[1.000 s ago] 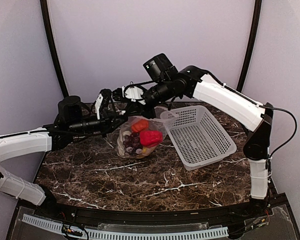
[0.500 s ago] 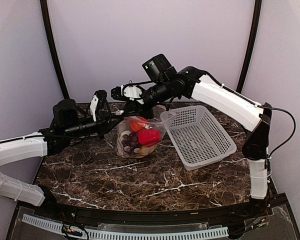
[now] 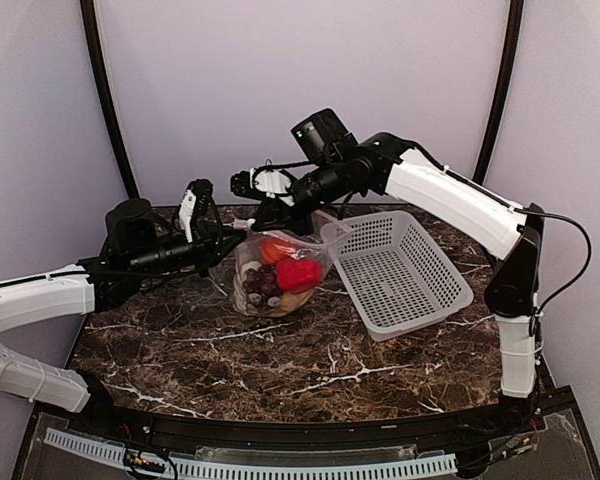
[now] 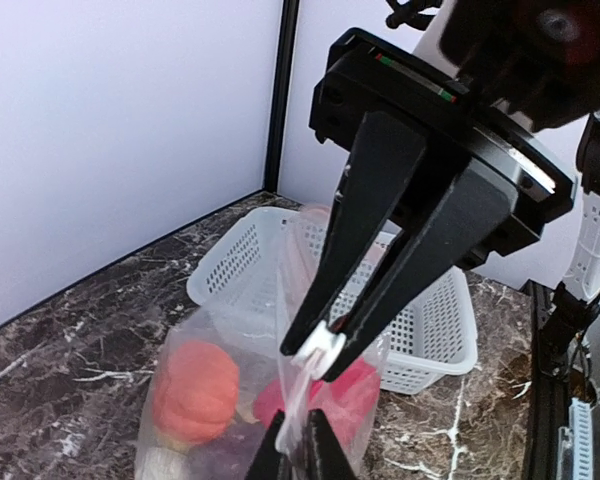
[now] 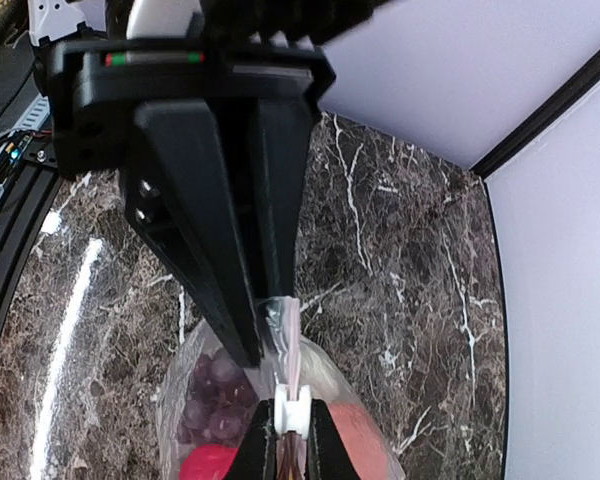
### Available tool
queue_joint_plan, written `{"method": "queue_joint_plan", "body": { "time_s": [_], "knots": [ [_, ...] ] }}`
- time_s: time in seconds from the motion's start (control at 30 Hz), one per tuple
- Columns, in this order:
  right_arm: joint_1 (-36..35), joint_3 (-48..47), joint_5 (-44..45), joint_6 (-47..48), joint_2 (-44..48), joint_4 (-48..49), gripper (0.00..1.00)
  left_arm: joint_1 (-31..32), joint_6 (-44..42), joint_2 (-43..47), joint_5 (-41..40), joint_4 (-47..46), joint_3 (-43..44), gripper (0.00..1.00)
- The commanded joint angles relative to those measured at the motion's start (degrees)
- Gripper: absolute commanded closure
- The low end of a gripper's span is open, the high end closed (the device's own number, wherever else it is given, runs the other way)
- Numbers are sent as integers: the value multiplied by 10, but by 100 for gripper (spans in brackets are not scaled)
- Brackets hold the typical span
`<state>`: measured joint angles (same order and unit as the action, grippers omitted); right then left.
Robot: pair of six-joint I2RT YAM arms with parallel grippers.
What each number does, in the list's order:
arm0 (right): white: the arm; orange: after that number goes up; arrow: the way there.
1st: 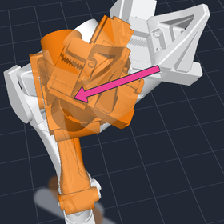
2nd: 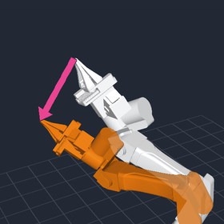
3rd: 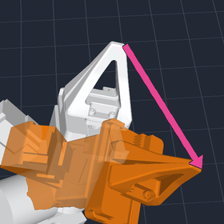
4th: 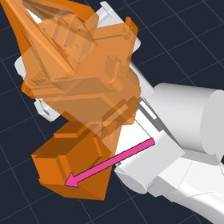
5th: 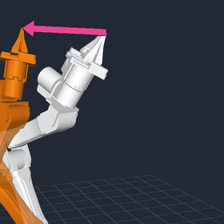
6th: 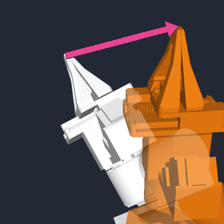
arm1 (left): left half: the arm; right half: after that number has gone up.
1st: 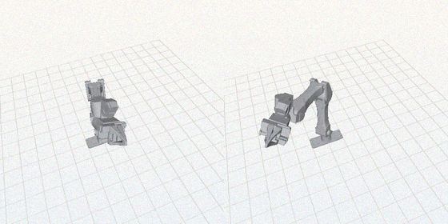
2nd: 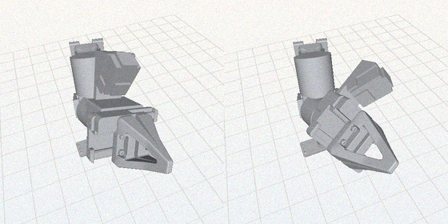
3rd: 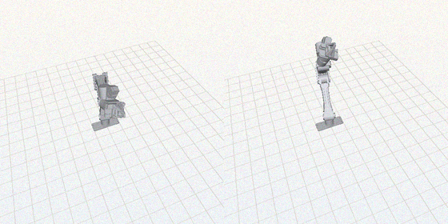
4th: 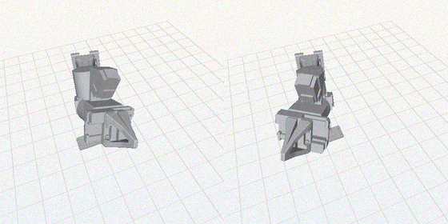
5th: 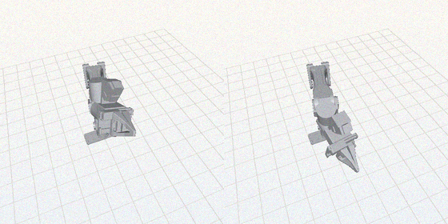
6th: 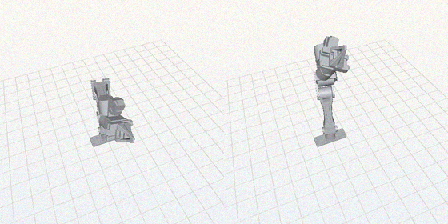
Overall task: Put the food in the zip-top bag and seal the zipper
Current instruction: Zip the zipper on the zipper food storage bag.
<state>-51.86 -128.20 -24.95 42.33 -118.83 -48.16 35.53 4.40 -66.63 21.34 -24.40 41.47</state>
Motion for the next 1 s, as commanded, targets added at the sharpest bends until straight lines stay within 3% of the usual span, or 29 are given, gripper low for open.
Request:
{"method": "queue_joint_plan", "body": {
  "time_s": [0.0, 0.1, 0.37, 0.47, 0.67, 0.97],
  "knots": [
    [29, 12, 31, -4, 14, -57, 96, -5, 4, 18, -8, -29, 0, 78],
    [24, 8, 22, -4, 14, -61, 96, -5, 14, -3, 22, -28, 15, 65],
    [16, -5, 23, 2, 14, -66, 96, -5, 0, -51, 88, 23, 74, 59],
    [14, -6, 20, 4, 17, -67, 96, -5, -1, -58, 92, 28, 79, 60],
    [7, -14, 15, 1, 26, -66, 95, -4, -8, -71, 101, 38, 94, 75],
    [6, -23, 16, -5, 32, -67, 95, -4, -21, -68, 103, 46, 95, 74]
  ]
}}
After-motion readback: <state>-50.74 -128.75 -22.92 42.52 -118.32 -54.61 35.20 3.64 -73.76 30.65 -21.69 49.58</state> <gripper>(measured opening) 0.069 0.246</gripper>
